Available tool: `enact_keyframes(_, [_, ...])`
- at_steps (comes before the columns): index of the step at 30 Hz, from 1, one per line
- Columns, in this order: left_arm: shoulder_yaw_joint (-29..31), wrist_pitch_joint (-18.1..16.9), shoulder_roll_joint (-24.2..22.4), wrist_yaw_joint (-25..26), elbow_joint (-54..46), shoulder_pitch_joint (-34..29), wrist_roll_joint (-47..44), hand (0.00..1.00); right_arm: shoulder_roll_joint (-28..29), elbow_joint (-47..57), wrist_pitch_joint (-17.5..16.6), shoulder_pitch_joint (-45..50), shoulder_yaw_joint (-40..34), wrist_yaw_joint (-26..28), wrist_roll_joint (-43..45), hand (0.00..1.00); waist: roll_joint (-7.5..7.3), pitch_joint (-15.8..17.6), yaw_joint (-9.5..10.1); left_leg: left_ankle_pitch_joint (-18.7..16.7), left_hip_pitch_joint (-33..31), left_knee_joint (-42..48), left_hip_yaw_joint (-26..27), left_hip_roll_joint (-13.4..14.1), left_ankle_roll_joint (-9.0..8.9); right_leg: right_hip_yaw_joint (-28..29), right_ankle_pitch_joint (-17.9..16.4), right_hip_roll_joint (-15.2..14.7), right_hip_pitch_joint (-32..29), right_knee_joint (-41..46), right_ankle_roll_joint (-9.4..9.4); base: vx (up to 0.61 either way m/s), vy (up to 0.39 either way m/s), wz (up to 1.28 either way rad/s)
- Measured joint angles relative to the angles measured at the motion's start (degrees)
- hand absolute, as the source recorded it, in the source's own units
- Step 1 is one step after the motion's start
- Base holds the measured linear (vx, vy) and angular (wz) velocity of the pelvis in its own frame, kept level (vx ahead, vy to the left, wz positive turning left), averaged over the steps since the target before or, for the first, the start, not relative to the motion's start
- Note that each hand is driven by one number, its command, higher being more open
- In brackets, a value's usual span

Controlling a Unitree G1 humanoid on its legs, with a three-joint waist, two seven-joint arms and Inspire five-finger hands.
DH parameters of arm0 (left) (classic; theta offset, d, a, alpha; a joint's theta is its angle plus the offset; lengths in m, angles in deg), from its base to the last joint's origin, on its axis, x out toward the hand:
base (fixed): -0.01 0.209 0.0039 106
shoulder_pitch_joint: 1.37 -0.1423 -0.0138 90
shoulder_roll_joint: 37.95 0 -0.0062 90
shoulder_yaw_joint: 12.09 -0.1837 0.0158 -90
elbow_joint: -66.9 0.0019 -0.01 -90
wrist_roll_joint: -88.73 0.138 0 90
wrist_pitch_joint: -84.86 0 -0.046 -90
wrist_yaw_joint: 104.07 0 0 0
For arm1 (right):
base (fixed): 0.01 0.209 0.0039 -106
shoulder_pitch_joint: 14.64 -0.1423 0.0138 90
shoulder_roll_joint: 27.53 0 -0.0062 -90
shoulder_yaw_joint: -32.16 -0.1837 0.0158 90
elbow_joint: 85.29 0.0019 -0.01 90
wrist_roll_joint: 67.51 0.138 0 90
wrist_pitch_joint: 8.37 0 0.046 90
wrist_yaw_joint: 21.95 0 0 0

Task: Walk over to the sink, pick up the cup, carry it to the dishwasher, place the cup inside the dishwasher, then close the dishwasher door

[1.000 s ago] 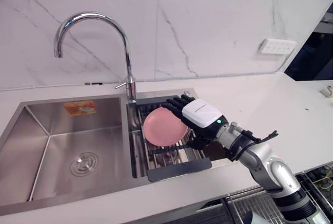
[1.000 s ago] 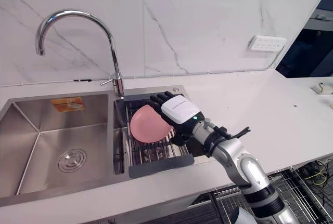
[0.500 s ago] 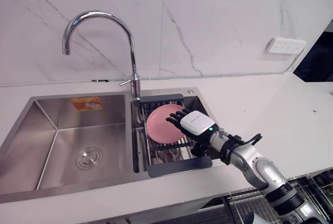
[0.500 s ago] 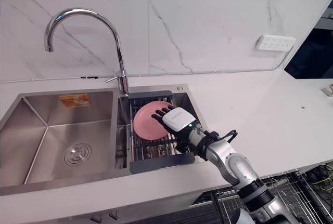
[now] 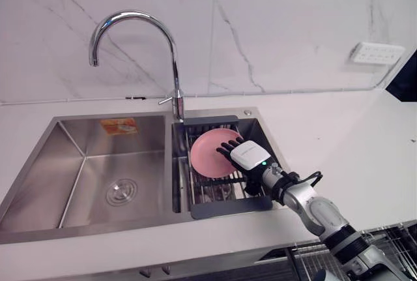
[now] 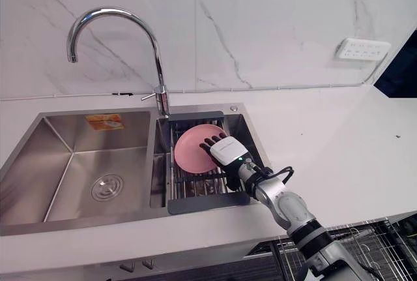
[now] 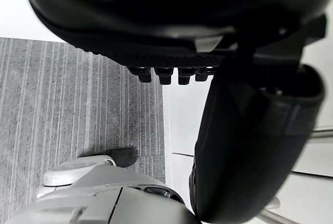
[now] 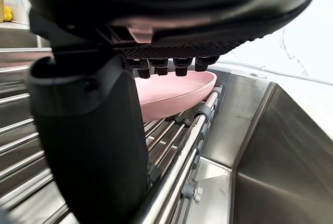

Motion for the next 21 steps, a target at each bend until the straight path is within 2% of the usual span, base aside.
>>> enact_keyframes(5, [-0.88,0.02,0.01,0.38,-0.81,-0.13,-0.32,1.00,0.27,-2.40,0.48,-1.27,2.16,-3.99,-3.23,1.00,0.00,0.08,0.16,0.37,0.00,-0.36,-0.35,0.01,-0.03,-0.37,-0.03,0.00,0.02,0.00,-0.01,-0.02,0.006,0.03])
enact_keyframes(6, [-0.88,0.02,0.00,0.41,-0.97,-0.13,-0.33,1.00,0.65,-3.11,0.48,-1.42,2.20,-4.81,-4.03,0.00,0.01,0.09,0.22,0.43,0.00,-0.43,-0.42,0.01,-0.05,-0.44,-0.07,-0.01,0.03,0.00,-0.01,-0.02,0.011,0.03])
enact_keyframes(12, [-0.91,0.20,-0.07,0.48,-1.06,-0.16,-1.03,1.00,1.44,-5.32,0.58,-2.45,4.08,-5.99,-6.12,0.00,-0.11,0.21,0.06,0.56,0.01,-0.51,-0.80,0.05,-0.08,-0.85,-0.32,-0.01,0.21,0.00,0.05,0.00,0.004,0.01])
enact_keyframes(15, [-0.97,0.21,-0.21,0.49,-1.24,-0.10,-1.04,1.00,1.41,-5.95,0.62,-2.93,4.85,-8.13,-6.50,0.00,-0.14,0.24,0.07,0.85,-0.01,-0.69,-1.29,0.07,-0.17,-1.49,-0.92,-0.06,0.35,0.00,0.30,-0.03,0.004,0.07])
enact_keyframes(21, [-0.96,0.27,-0.20,0.65,-1.40,-0.01,-1.07,1.00,1.39,-7.54,1.06,-3.32,6.35,-13.16,-10.65,0.00,-0.20,0.63,0.02,1.29,-0.09,-0.77,-1.75,0.65,-0.73,-2.98,-1.51,0.23,0.61,0.00,-0.46,-0.03,-0.019,0.04])
